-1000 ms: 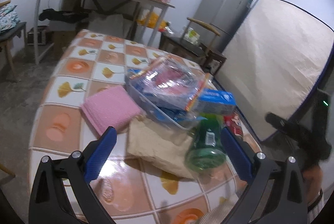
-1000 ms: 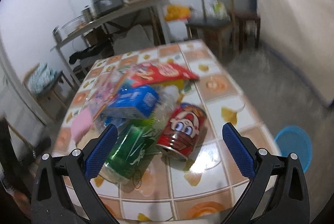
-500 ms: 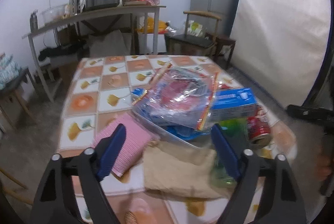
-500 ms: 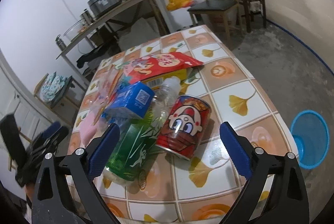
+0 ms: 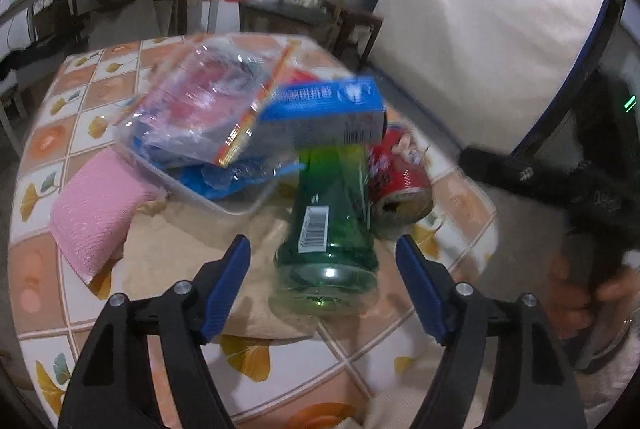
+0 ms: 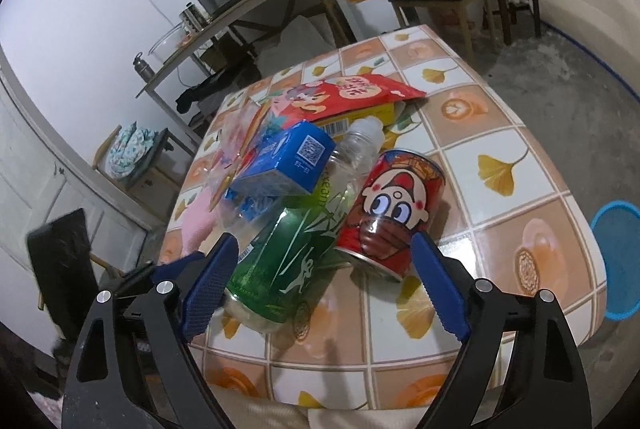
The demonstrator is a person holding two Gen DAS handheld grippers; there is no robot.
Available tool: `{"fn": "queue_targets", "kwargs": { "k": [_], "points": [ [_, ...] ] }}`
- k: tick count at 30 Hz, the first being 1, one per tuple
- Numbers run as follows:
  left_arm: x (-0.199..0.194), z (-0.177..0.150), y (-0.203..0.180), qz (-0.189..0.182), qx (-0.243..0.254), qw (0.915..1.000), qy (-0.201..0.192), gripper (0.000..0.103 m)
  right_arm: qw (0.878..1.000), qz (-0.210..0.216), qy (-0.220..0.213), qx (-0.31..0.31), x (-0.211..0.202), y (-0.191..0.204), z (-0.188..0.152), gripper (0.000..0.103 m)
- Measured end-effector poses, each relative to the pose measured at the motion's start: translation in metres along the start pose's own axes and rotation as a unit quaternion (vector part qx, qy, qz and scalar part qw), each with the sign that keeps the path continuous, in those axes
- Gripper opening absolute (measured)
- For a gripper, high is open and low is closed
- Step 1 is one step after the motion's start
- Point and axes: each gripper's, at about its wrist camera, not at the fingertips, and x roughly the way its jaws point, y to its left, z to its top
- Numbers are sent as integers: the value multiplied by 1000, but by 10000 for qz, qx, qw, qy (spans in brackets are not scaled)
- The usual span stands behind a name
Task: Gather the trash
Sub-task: 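Move the left tool toward the green bottle while the right tool approaches the red can, then close the left gripper on the green bottle and lift it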
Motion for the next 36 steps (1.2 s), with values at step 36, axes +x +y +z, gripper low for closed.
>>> {"fn": "queue_targets", "kwargs": {
  "k": [36],
  "points": [
    [4,2,-46,-87,-37,9950,992,78,9975,122,103,685,-1,-62,-19,79]
  ]
}}
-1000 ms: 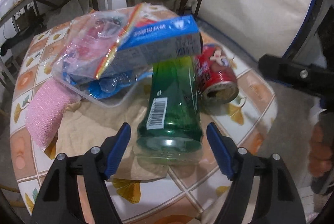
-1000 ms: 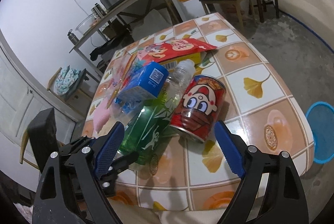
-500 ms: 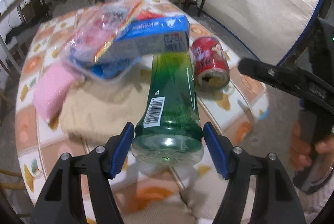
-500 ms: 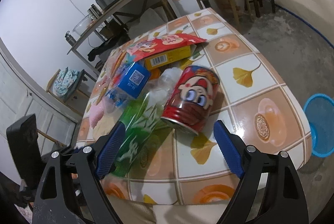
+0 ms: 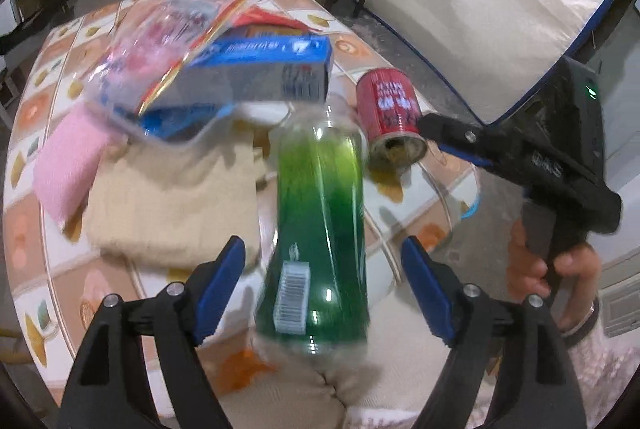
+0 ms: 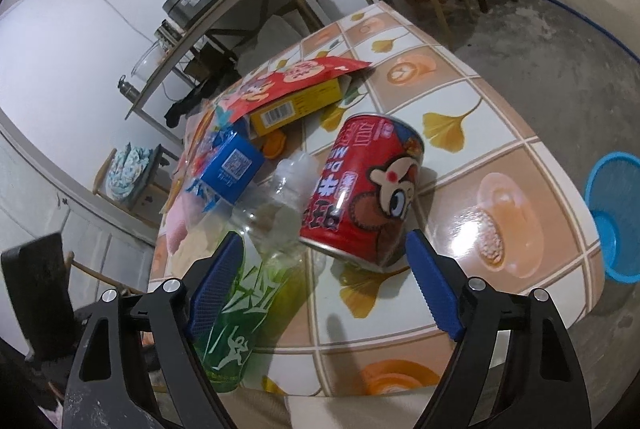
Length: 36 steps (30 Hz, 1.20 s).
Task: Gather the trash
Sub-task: 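Close the left gripper on the green bottle and lift it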
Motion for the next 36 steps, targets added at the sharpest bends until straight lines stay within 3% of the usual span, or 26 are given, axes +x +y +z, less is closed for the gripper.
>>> {"fn": "queue_targets", "kwargs": {
  "k": [5,8,12,22,30,36],
  "points": [
    [40,25,-6,273,368,9972,585,78,9998,117,-3,147,-3,-12,7,79],
    [54,29,-5,253,416,9951,860,76,9996,171,-13,223,-2,-16,11,79],
    [68,28,8,-11,-40,9924,1232,58,9993,227,-10,299,-2,-21,16,79],
    [33,-11,18,-305,-524,9932,999,57,9991,268,42,329,-3,-24,19,79],
    [6,-48,28,-809,-1021,9880,824,57,9993,223,110,296,-4,-23,14,79],
    [-32,-65,36,-1278,-1212,9840,262,57,9997,119,32,216,-15,-16,10,77]
  ]
}}
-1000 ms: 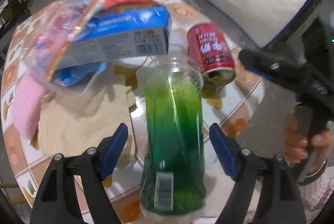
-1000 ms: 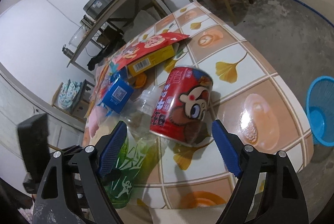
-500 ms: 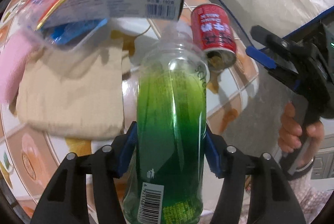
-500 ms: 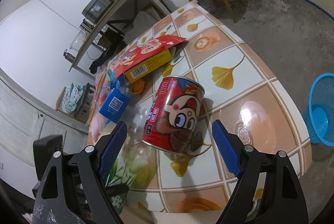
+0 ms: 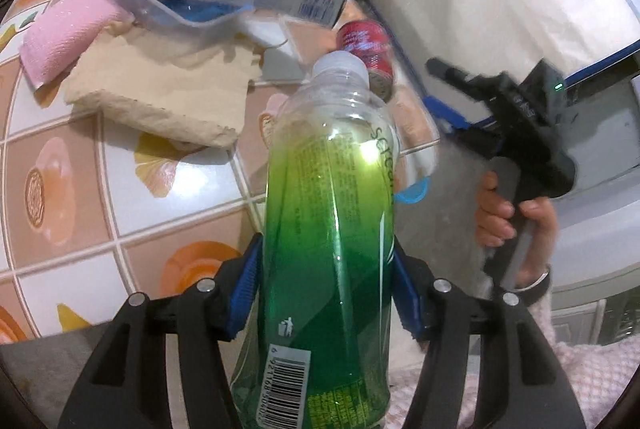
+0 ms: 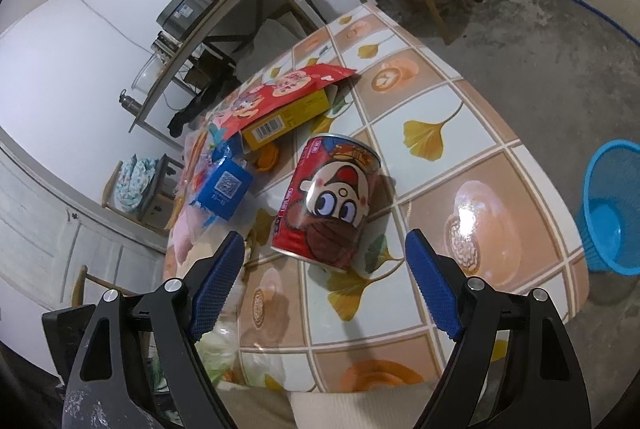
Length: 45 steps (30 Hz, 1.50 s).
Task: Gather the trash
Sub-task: 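Close the left gripper on the green bottle and lift it, then grasp the beige paper towel with the right gripper and lift it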
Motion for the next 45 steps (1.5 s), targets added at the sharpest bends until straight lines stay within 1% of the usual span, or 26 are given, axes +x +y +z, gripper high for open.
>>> {"fn": "queue_targets", "kwargs": {
  "k": [3,4,6,7,9,11,12,13,15,17,20,22,23,24,25,26,28,30,31,32,34,35,39,41,43,45],
  "points": [
    [-14,-8,3,-276,-53,9991,-306,57,9998,-85,-136,-149,-13,11,-4,75],
    [-23,-12,7,-369,-97,9982,-469,57,9994,-83,-205,-251,-20,17,-7,75],
    [-33,-19,13,-452,-177,9965,-686,57,9983,-47,-305,-500,-28,30,-13,74],
    [-44,-24,20,-498,-273,9946,-869,57,9974,-24,-339,-633,-29,37,-16,74],
    [-62,-30,34,-501,-425,9918,-1093,57,9936,69,-338,-1074,-28,57,-25,73],
    [-78,-36,51,-384,-668,9874,-1383,57,9867,143,-121,-1616,-15,81,-37,73],
    [-84,-39,59,-277,-779,9853,-1492,57,9841,174,-33,-1770,-9,89,-39,73],
    [-92,-43,71,-35,-941,9820,-1638,57,9782,269,121,-2058,3,103,-46,73],
    [-96,-49,88,297,-1227,9761,-1769,57,9691,352,284,-2425,22,122,-54,73],
    [-97,-50,102,503,-1455,9715,-1803,57,9570,335,445,-2845,48,140,-61,73],
    [-94,-52,115,853,-1676,9649,-1835,57,9423,86,605,-3292,86,156,-65,73],
    [-92,-56,121,1036,-1778,9621,-1791,57,9400,-84,728,-3331,108,156,-65,70],
    [-88,-56,122,1095,-1837,9610,-1756,57,9392,-171,811,-3331,116,155,-65,63],
    [-83,-53,122,1111,-1888,9604,-1720,57,9384,-214,884,-3333,122,153,-65,60],
    [-77,-49,128,1114,-1906,9605,-1696,57,9368,-300,985,-3345,130,152,-68,54],
    [-72,-48,129,1131,-1913,9607,-1664,57,9354,-379,1040,-3358,134,151,-70,44],
    [-68,-46,130,1206,-1889,9617,-1578,57,9322,-500,1204,-3376,140,148,-77,33],
    [-66,-49,134,1243,-1859,9622,-1553,57,9308,-580,1126,-3428,138,148,-81,26],
    [-66,-49,134,1252,-1842,9624,-1553,57,9302,-629,1122,-3437,136,147,-82,16],
    [-65,-50,136,1261,-1828,9626,-1549,57,9313,-638,1140,-3400,135,147,-82,10],
    [-63,-47,136,1297,-1797,9632,-1518,58,9369,-571,1229,-3224,133,144,-83,4],
    [-61,-45,138,1305,-1786,9636,-1499,58,9385,-533,1285,-3159,131,141,-82,2],
    [-58,-41,137,1276,-1795,9652,-1414,58,9421,-277,1568,-2951,117,136,-89,1],
    [-59,-40,137,1236,-1807,9658,-1390,58,9431,-57,1798,-2797,107,131,-98,1],
    [-58,-39,138,1192,-1833,9663,-1359,58,9424,52,1940,-2724,100,131,-107,1],
    [-58,-37,139,1178,-1837,9667,-1334,59,9376,210,2133,-2737,91,130,-116,1]
  ]
}}
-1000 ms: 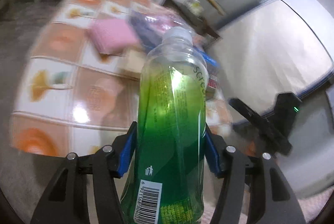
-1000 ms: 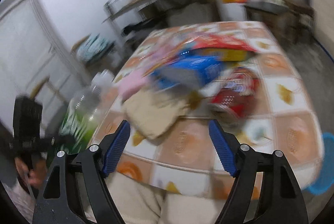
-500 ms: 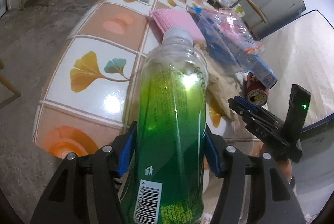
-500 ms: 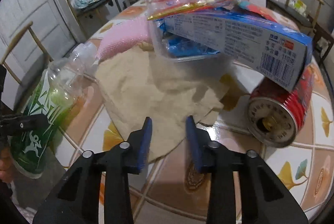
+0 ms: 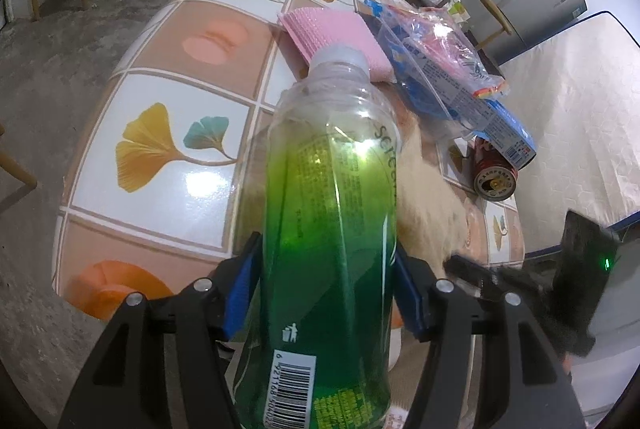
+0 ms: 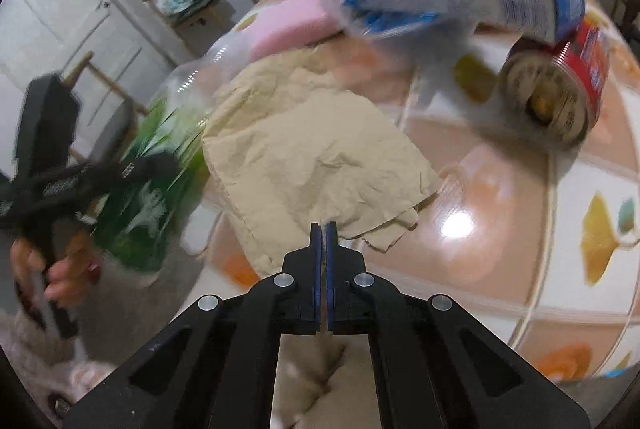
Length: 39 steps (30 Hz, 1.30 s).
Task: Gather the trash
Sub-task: 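Grasp the beige paper towel with the right gripper and lift it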
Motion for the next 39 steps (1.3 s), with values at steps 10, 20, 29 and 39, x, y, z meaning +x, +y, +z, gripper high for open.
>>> {"fn": "queue_targets", "kwargs": {
  "k": [10,20,29,39],
  "points": [
    [3,4,-1,-26,32,10000,85,60,9962,13,-628,-608,-41,18,9,72],
    [6,9,1,-96,-15,9998,185,60,9888,-421,-259,-1405,22,23,37,85],
    [9,12,-4,25,85,9998,183,60,9789,-1032,-244,-1746,28,34,21,52],
    [10,12,-10,210,190,9996,75,56,9911,-1024,-537,-664,-4,-1,8,6]
  ]
}}
